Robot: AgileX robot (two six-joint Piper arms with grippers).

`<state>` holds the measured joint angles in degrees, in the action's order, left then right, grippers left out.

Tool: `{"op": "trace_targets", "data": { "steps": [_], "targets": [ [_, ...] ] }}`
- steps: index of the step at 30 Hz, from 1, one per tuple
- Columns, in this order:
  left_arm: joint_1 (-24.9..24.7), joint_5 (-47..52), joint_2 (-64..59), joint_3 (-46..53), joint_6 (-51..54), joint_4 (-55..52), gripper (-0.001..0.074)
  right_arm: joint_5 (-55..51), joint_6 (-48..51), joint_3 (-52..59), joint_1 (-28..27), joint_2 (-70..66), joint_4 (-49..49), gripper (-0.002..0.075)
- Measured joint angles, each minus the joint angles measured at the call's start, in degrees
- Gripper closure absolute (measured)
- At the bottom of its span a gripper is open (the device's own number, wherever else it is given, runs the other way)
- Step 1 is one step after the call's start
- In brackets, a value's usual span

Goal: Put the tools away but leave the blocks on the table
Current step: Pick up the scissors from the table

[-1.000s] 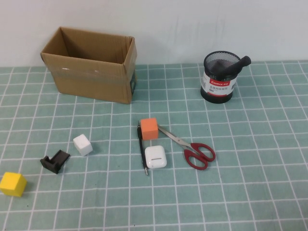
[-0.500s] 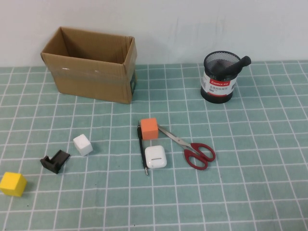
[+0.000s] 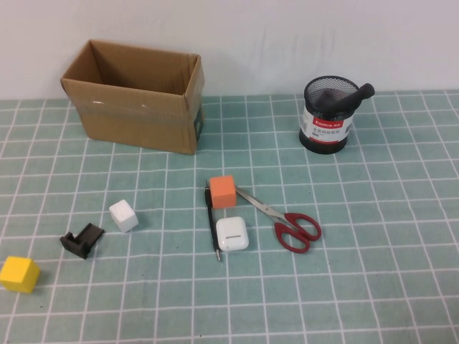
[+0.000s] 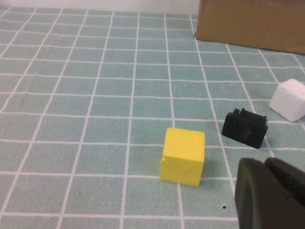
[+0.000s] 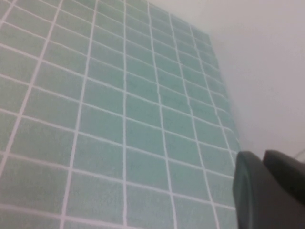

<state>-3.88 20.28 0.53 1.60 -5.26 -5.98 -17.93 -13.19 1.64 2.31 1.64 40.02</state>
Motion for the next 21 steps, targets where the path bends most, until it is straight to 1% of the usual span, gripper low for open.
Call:
{"op": "trace_targets", "data": {
  "steps": [4,7,8,13,16,18,19,21],
  "targets": [
    [0.0,0.0,0.0,0.0,0.0,0.0,0.0738,10.8,-15.0,0.0,0.0,0.0,-9.1,0.0734],
    [0.0,0.0,0.0,0.0,0.0,0.0,0.0738,15.3,-22.5,0.0,0.0,0.0,-14.3,0.0734],
    [0.0,0.0,0.0,0.0,0.0,0.0,0.0738,16.4,-24.1,0.0,0.0,0.0,-15.0,0.0734],
    [0.0,0.0,0.0,0.0,0.0,0.0,0.0738,22.7,-25.0,0.0,0.0,0.0,-15.5,0.0734],
    [0.0,0.0,0.0,0.0,0.0,0.0,0.0738,24.1,-26.3,0.0,0.0,0.0,-16.8,0.0734],
    [0.0,0.0,0.0,0.0,0.0,0.0,0.0738,23.7,-30.2,-0.6,0.0,-0.1,-20.7,0.0731],
    [0.0,0.0,0.0,0.0,0.0,0.0,0.0738,21.3,-31.2,-1.5,0.0,-0.5,-22.0,0.0729],
    [0.0,0.0,0.0,0.0,0.0,0.0,0.0738,8.6,-31.7,-6.0,0.0,-3.0,-24.4,0.0729]
  ]
}}
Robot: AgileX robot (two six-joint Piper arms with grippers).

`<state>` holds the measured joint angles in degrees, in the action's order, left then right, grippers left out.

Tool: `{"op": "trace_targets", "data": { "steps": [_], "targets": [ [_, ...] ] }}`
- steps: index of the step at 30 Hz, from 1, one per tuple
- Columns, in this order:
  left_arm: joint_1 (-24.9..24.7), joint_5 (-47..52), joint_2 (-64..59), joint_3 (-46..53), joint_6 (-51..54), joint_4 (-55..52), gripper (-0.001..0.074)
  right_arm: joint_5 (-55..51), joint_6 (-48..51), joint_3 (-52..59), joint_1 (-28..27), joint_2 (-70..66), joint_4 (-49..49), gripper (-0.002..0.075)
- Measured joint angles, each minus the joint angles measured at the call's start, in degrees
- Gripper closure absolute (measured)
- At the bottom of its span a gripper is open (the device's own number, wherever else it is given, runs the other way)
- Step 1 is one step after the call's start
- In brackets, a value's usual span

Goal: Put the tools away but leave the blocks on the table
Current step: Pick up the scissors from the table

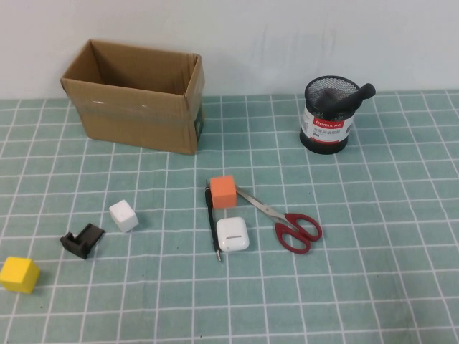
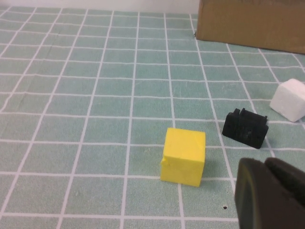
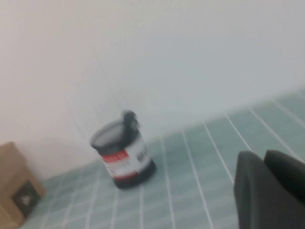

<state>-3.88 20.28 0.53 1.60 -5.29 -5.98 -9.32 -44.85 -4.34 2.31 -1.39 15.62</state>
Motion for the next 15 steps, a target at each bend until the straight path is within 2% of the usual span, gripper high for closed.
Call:
{"op": "trace_targets", "data": {
  "steps": [1,4,11,15],
  "targets": [
    [0.0,0.0,0.0,0.0,0.0,0.0,0.0738,-5.0,-0.3,-2.6,0.0,-2.3,-0.8,0.0729],
    [0.0,0.0,0.0,0.0,0.0,0.0,0.0738,-9.1,3.7,-9.4,0.1,-11.3,-3.8,0.0730],
    [0.0,0.0,0.0,0.0,0.0,0.0,0.0738,-29.3,26.7,-31.3,0.1,-38.9,-13.9,0.0730],
    [0.0,0.0,0.0,0.0,0.0,0.0,0.0738,-35.0,37.5,-41.3,0.1,-53.3,-18.1,0.0730]
  ]
}}
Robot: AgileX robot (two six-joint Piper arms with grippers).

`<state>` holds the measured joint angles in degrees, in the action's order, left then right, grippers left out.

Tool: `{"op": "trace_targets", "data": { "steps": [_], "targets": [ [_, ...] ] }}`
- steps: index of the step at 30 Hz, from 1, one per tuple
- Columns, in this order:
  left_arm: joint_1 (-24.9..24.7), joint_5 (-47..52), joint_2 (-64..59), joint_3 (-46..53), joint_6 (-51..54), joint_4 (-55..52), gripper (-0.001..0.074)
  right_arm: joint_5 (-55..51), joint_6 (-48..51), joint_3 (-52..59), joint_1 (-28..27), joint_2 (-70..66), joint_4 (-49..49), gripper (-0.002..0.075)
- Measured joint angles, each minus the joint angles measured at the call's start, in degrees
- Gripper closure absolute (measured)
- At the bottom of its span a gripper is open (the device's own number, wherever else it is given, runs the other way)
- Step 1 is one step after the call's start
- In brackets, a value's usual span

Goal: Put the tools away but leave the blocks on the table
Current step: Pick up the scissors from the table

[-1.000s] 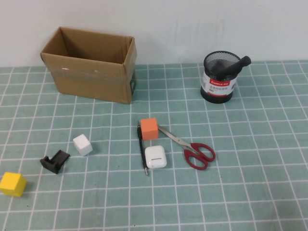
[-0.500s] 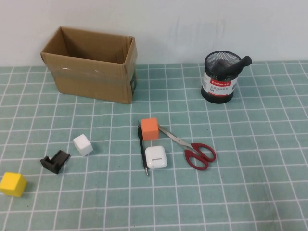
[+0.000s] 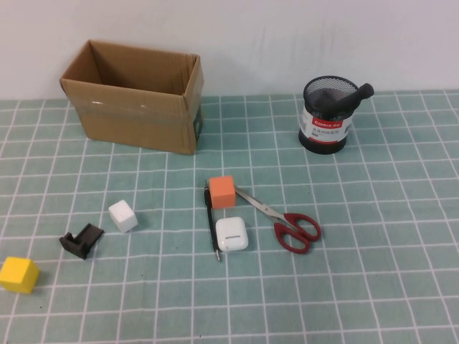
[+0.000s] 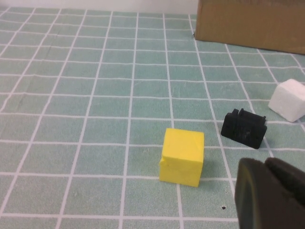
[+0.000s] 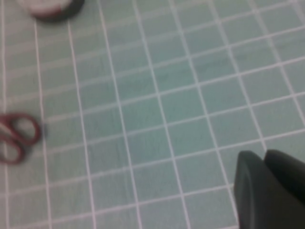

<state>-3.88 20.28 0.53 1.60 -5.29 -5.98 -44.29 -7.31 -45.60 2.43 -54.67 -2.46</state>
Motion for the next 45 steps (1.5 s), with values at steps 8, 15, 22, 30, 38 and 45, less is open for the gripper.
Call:
{"op": "trace_targets", "data": {
  "steps": [8,15,22,30,38,45],
  "targets": [
    [0.0,0.0,0.0,0.0,0.0,0.0,0.0738,-3.5,5.1,-15.4,9.8,-23.3,-0.6,0.0730],
    [0.0,0.0,0.0,0.0,-0.1,0.0,0.0738,-13.7,11.2,-35.7,20.5,-43.5,-0.3,0.0720],
    [0.0,0.0,0.0,0.0,-0.1,0.0,0.0738,-27.5,18.2,-59.3,25.3,-59.9,-0.9,0.0508],
    [0.0,0.0,0.0,0.0,-0.1,0.0,0.0738,-29.8,25.0,-70.6,28.9,-67.6,-7.1,0.0435],
    [0.0,0.0,0.0,0.0,-0.1,0.0,0.0738,-29.8,26.4,-70.5,30.4,-70.2,-2.2,0.0405],
    [0.0,0.0,0.0,0.0,-0.1,0.0,0.0738,-29.2,27.9,-70.4,30.7,-72.6,-1.7,0.0313]
  ]
}}
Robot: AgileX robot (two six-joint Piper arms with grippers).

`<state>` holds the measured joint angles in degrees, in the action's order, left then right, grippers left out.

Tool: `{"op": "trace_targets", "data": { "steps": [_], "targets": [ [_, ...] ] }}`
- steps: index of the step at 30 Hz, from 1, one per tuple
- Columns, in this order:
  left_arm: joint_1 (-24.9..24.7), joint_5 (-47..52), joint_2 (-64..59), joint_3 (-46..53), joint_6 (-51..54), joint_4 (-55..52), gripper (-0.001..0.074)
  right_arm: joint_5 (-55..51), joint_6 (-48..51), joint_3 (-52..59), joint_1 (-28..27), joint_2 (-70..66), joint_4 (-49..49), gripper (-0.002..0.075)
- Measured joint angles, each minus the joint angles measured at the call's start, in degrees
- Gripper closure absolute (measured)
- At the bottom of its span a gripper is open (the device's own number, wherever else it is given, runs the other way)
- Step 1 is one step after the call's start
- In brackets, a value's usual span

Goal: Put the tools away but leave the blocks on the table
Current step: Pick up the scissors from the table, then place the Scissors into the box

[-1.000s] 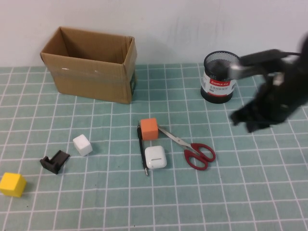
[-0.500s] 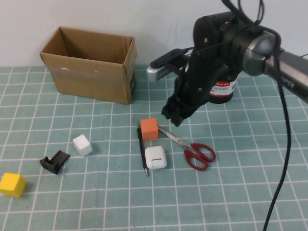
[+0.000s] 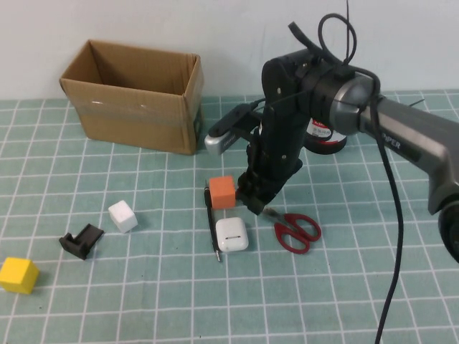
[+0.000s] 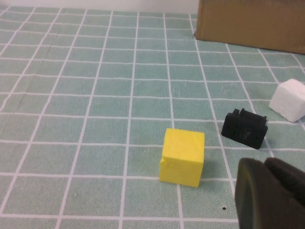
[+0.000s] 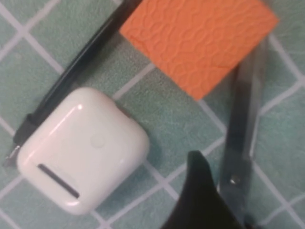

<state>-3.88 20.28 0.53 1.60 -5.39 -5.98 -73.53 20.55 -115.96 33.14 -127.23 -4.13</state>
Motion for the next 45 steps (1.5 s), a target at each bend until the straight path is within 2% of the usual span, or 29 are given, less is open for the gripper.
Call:
{"op": "trace_targets", "data": {
  "steps": [7,10,18,24,27,39,41,45],
  "targets": [
    [0.0,0.0,0.0,0.0,0.0,0.0,0.0738,0.2,0.0,0.0,0.0,-2.3,2.2,0.0316],
    [0.0,0.0,0.0,0.0,0.0,0.0,0.0738,1.6,0.0,0.0,0.0,-2.5,3.7,0.0344],
    [0.0,0.0,0.0,0.0,0.0,0.0,0.0738,1.6,-1.3,0.0,1.1,-2.5,4.1,0.0561],
    [0.0,0.0,0.0,0.0,0.0,0.0,0.0738,1.7,-5.1,0.0,1.3,-2.6,4.9,0.0617],
    [0.0,0.0,0.0,0.0,0.0,0.0,0.0738,1.7,-5.3,0.0,1.3,-1.5,5.4,0.0730],
    [0.0,0.0,0.0,0.0,0.0,0.0,0.0738,2.0,-8.5,0.0,3.1,12.7,14.9,0.0731],
    [0.0,0.0,0.0,0.0,0.0,0.0,0.0738,5.9,-7.8,0.0,3.8,14.5,15.4,0.0731],
    [0.0,0.0,0.0,0.0,0.0,0.0,0.0738,20.2,-4.7,-0.2,5.1,16.0,14.6,0.0731]
  ]
}}
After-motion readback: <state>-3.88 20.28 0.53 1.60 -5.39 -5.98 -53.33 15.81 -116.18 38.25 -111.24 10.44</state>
